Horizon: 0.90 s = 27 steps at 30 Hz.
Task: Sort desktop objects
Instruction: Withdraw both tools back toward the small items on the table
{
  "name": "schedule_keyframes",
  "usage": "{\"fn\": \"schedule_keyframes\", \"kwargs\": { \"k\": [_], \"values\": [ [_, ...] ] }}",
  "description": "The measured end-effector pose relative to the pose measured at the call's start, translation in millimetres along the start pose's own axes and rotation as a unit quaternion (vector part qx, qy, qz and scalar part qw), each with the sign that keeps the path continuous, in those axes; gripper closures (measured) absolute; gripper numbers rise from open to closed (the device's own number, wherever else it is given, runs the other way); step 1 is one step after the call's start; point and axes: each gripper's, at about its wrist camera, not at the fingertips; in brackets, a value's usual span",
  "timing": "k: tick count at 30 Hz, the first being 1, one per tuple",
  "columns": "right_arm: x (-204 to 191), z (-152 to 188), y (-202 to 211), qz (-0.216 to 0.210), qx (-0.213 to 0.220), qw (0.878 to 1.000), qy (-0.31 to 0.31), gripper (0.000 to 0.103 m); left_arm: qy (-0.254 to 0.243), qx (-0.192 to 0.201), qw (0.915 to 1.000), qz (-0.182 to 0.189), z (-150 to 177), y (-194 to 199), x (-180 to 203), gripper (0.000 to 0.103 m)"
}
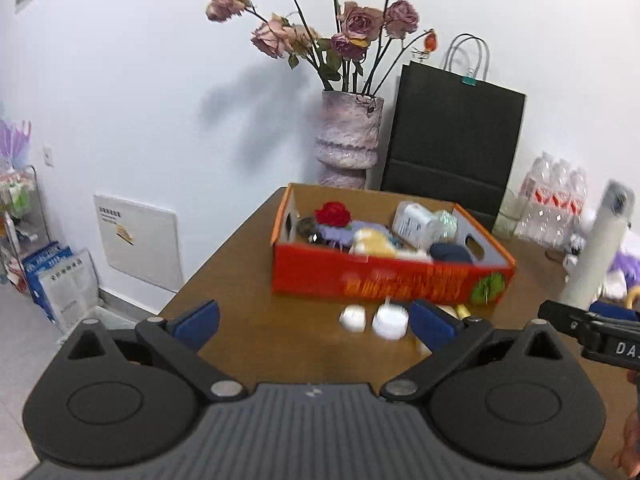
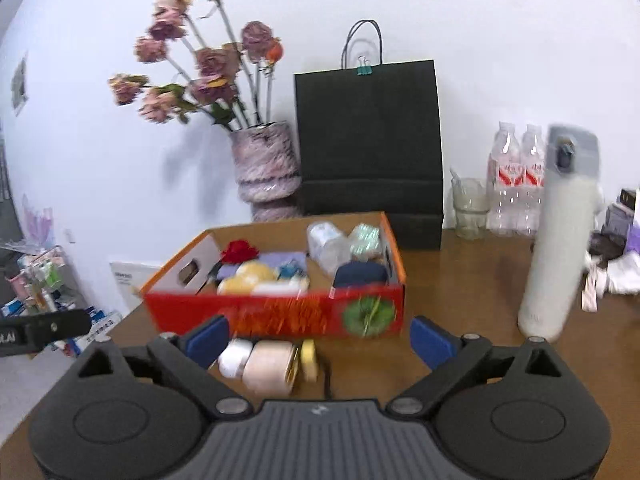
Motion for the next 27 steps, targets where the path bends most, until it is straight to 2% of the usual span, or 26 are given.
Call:
{"fn": "schedule_keyframes", "kwargs": {
  "k": [2,5,8,11,14,17,24,27],
  "values": [
    [-6.6,22.6,16.2,-0.001,0.011,1.0,0.003,0.0,-0.009,0.005,0.9999,-0.001,21.2,14.3,-5.5,0.0],
    [-14.1,53.2,38.6,0.012,0.011,1.0,-0.005,0.0,-0.02,0.0,0.9998,0.01,50.6,34.5,-10.6,0.0],
    [-17.3,71.1,58.3,-0.001,0.006,1.0,-0.013,0.0,-0.028,-0.001,0.9994,0.021,75.6,52.1,-14.8,0.0],
    [-23.3,84.3,78.2,-0.008,0.006,1.0,0.011,0.0,-0.035,0.0,0.9991,0.022,92.0,64.5,-17.0,0.0],
    [-32.1,94.6,91.6,-0.008,0.0,1.0,0.022,0.0,-0.045,0.0,0.9988,0.021,99.0,69.7,-17.7,0.0],
    [-38.6,105.3,103.0,-0.027,-0.005,0.999,0.025,0.0,-0.044,-0.004,0.9989,0.018,99.6,70.8,-18.3,0.0],
    [-49.3,103.4,116.1,-0.02,0.036,0.998,0.055,0.0,-0.052,-0.011,0.9983,0.023,100.1,68.4,-18.4,0.0],
    [-47.6,98.0,112.6,-0.026,0.038,0.997,0.057,0.0,-0.047,-0.018,0.9984,0.025,96.1,62.9,-19.7,0.0]
  ]
}}
Point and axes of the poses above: each gripper's, at about its wrist camera, not at the fingertips, and y roughly against the way its jaws point, x to its right, z to its underside, and after that the axes turned 13 degrees about y, right-handed
